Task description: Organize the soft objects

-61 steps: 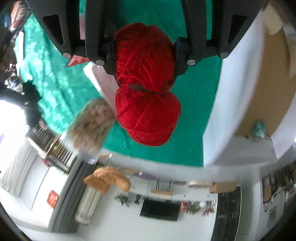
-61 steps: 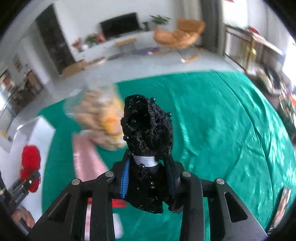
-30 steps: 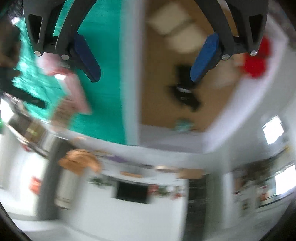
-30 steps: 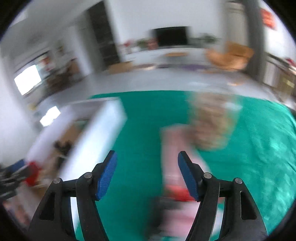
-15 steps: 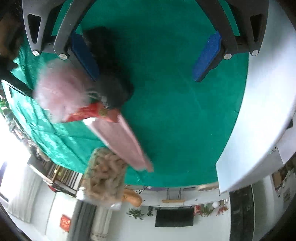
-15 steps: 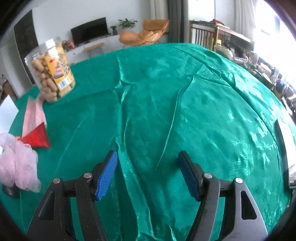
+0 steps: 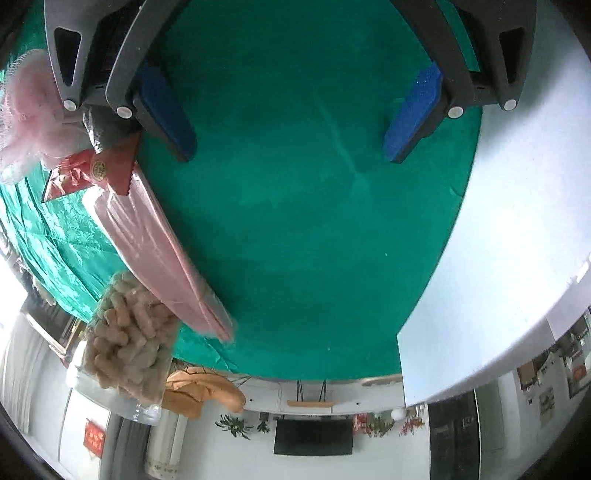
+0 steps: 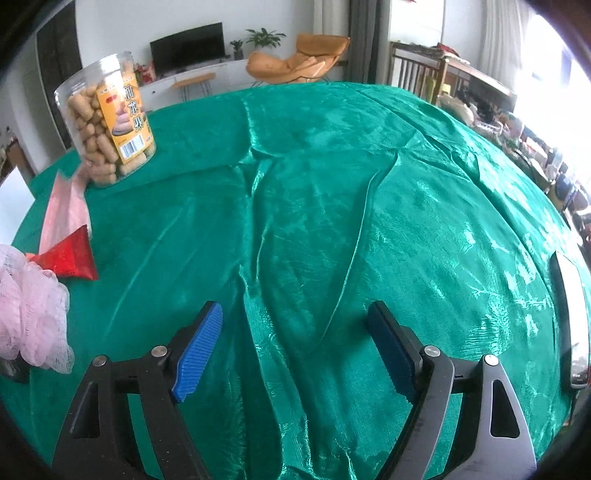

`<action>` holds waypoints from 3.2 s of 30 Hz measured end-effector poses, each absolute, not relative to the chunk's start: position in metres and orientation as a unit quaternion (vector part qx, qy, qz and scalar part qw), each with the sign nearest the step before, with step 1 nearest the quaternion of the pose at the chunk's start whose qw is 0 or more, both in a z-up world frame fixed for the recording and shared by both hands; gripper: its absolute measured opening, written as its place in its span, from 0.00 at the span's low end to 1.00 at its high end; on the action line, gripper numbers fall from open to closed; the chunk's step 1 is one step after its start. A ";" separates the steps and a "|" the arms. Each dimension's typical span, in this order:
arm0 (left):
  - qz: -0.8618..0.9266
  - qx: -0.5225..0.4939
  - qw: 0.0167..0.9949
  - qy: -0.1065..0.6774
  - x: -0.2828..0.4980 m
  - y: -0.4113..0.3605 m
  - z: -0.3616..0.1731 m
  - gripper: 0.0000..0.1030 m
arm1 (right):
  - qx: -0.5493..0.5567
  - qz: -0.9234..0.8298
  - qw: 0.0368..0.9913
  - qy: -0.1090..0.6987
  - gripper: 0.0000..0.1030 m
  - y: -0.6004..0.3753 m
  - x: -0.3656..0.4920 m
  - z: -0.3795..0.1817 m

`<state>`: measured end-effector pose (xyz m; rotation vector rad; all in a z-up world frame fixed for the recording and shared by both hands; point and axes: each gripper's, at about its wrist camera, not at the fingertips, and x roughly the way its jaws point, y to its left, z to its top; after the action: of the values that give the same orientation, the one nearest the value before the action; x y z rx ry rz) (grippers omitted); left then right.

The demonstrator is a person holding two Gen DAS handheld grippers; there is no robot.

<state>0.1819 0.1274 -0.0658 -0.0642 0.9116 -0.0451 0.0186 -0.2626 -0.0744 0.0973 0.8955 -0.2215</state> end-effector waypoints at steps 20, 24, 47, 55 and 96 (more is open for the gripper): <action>-0.017 -0.009 0.893 0.450 0.189 0.125 -0.070 1.00 | -0.002 0.071 0.902 0.426 0.79 -0.151 0.062 -0.064; -0.017 -0.009 0.893 0.450 0.189 0.125 -0.070 1.00 | 0.001 -0.037 0.911 0.411 0.80 -0.200 0.088 -0.043; -0.017 -0.009 0.893 0.450 0.189 0.124 -0.071 1.00 | 0.025 -0.033 0.904 0.425 0.80 -0.186 0.117 -0.031; -0.017 -0.009 0.893 0.450 0.189 0.125 -0.071 1.00 | 0.028 -0.048 0.914 0.403 0.80 -0.208 0.052 -0.038; -0.016 -0.008 0.893 0.450 0.190 0.125 -0.072 1.00 | 0.017 -0.052 0.898 0.437 0.82 -0.203 0.025 -0.073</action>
<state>0.1898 0.1246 -0.0717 -0.0171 0.9333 -0.0326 0.0245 -0.2029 -0.0732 0.0355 0.9048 -0.1075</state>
